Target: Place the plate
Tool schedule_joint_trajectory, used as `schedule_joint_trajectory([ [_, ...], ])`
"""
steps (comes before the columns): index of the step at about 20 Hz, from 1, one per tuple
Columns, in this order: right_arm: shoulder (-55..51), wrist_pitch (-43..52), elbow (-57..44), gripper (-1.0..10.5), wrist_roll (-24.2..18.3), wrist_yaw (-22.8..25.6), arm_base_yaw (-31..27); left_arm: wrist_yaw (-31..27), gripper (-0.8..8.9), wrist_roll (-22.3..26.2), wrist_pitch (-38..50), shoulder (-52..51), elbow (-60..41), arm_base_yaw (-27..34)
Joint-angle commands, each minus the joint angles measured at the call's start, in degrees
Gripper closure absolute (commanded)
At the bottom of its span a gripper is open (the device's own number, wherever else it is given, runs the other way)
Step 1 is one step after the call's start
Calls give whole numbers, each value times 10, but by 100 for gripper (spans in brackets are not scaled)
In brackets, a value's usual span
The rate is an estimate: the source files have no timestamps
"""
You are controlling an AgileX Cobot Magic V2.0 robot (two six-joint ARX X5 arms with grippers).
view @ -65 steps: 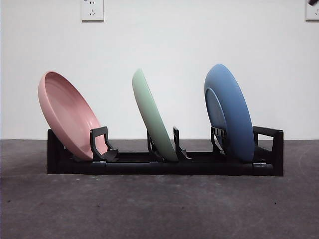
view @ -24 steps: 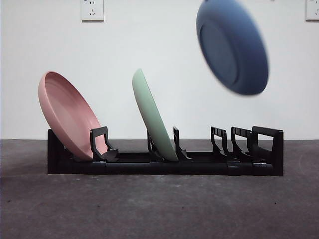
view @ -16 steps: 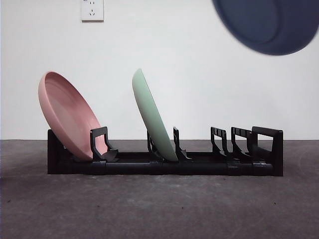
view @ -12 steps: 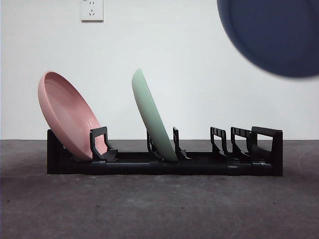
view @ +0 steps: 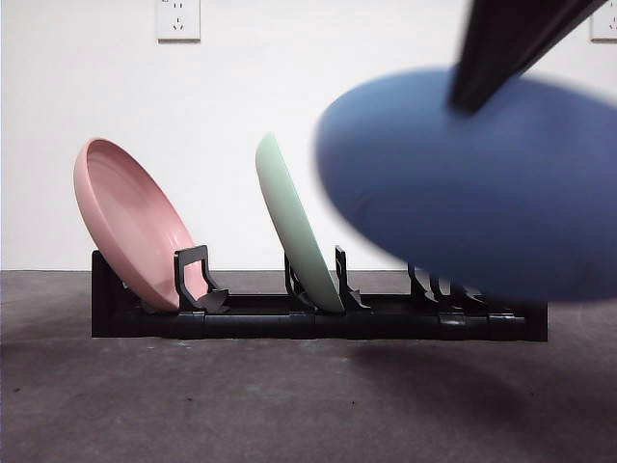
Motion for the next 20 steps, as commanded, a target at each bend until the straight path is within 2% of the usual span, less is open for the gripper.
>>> schedule_joint_trajectory([
  [1, 55, 34, 7, 935, 10, 3, 29, 0, 501, 0, 6, 4, 14, -1],
  [8, 169, 163, 7, 935, -4, 6, 49, 0, 501, 2, 6, 4, 14, -1],
  [10, 195, 195, 7, 935, -18, 28, 49, 0, 501, 2, 6, 4, 14, -1],
  [13, 234, 205, 7, 935, -40, 59, 47, 0, 501, 2, 6, 4, 14, -1],
  [20, 285, 216, 7, 934, -44, 45, 47, 0, 501, 2, 6, 4, 14, -1],
])
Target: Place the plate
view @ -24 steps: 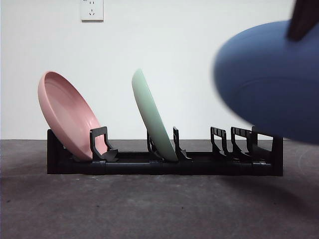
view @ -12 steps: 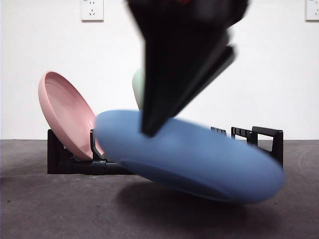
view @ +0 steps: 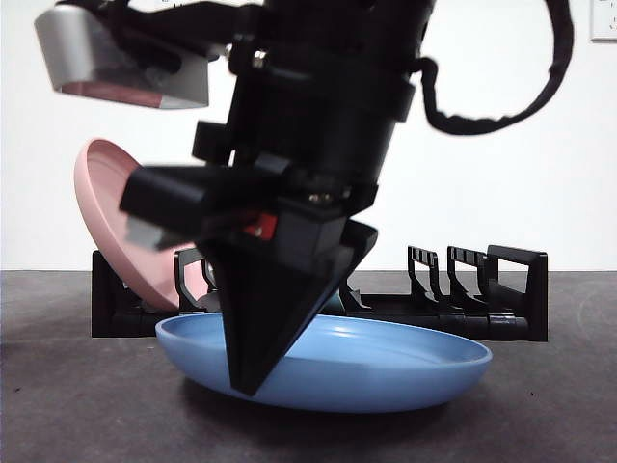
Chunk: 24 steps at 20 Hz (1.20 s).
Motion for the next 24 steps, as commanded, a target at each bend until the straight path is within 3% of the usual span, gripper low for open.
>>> schedule_joint_trajectory([
  [1, 20, 3, 7, 927, -7, -22, 7, 0, 501, 2, 6, 4, 14, -1],
  [5, 23, 6, 8, 770, 16, -33, 8, 0, 501, 2, 6, 4, 14, -1],
  [7, 10, 1, 20, 759, 56, -73, 5, 0, 501, 2, 7, 4, 14, -1],
  [9, -15, -20, 48, 645, 83, -112, -2, 0, 501, -2, 9, 4, 14, -2],
  [12, -73, -111, 111, 622, 113, -122, -17, 0, 464, -49, 22, 21, 20, -5],
  [18, -186, -266, 209, 622, 159, -54, -64, -18, 440, -92, 33, 150, 125, -32],
  [24, -257, -283, 216, 622, 165, 17, -90, -204, 442, -87, -24, 340, 280, -149],
])
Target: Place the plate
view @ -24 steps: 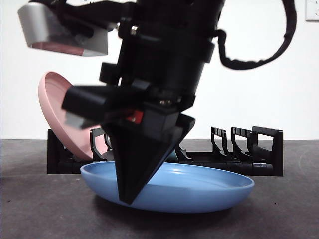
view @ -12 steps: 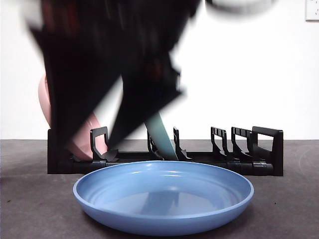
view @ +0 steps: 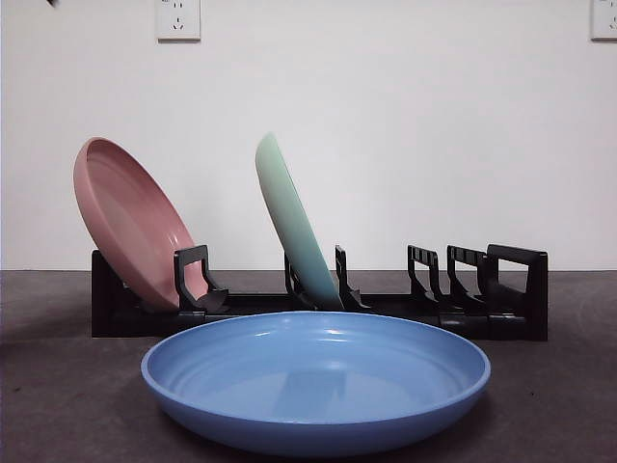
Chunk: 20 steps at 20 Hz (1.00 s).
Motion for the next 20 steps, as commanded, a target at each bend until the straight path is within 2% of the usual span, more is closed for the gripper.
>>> schedule_joint_trajectory([
  [1, -2, -7, 11, 622, 9, 25, 0, -59, 442, 4, -9, 71, 45, -44],
  [2, -4, -12, 11, 622, 9, 38, -2, -89, 443, 3, -10, 99, 57, -65],
  [5, -4, -30, 11, 622, 9, 65, -3, -228, 443, 2, -23, 185, 92, -120],
  [6, -4, -30, 11, 622, 9, 69, -3, -242, 443, 2, -25, 208, 101, -130],
  [10, -4, -30, 11, 622, 9, 69, -3, -281, 443, -1, -15, 276, 119, -142],
  [14, -4, -30, 11, 622, 9, 69, -3, -306, 444, 0, 2, 297, 119, -139],
  [15, -4, -30, 11, 622, 9, 69, -3, -306, 468, 0, 14, 297, 119, -139],
  [18, -4, -31, 11, 622, 9, 81, -3, -306, 657, 2, 18, 296, 119, -139],
  [20, -4, -35, 11, 622, 9, 86, -3, -306, 695, 2, 19, 296, 119, -139],
])
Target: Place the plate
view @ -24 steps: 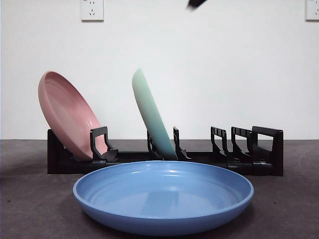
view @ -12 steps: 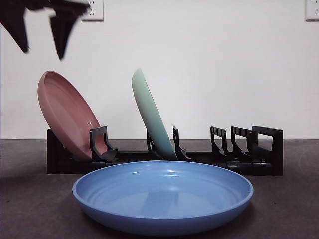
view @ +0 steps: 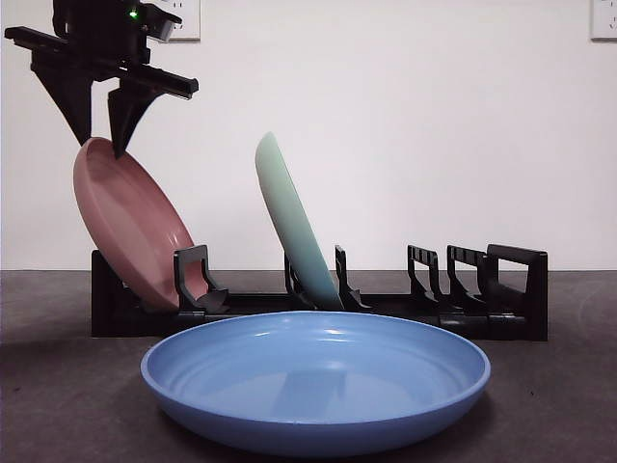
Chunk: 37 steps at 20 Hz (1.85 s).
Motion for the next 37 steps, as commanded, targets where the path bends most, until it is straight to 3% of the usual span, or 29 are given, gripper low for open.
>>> schedule_joint_trajectory([
  [1, 5, -2, 11, 622, 8, 7, 6, -6, 695, 1, 2, 7, 17, -2],
  [4, 5, -6, 11, 622, 10, 13, 6, -6, 716, 2, -1, 7, 17, 0],
  [6, 5, -5, 11, 622, 10, 13, 6, -6, 808, 5, -4, 7, 17, 0],
  [12, 5, -5, 11, 622, 10, 15, 6, -21, 807, 19, -22, 7, 34, 0],
  [17, 5, -5, 11, 622, 10, 20, 6, -56, 807, 23, -112, 7, 124, 0],
  [21, -3, -8, 11, 622, 10, 75, 5, -57, 807, 37, -202, 1, 209, 0],
  [24, -15, -20, 11, 622, 7, 125, 0, -57, 807, 36, -248, -31, 216, 0],
  [31, -41, -34, 11, 622, 5, 153, -22, -11, 807, 17, -249, -121, 151, 0],
  [37, -63, -34, 11, 622, 5, 163, -40, 27, 807, -1, -222, -226, -9, -1],
])
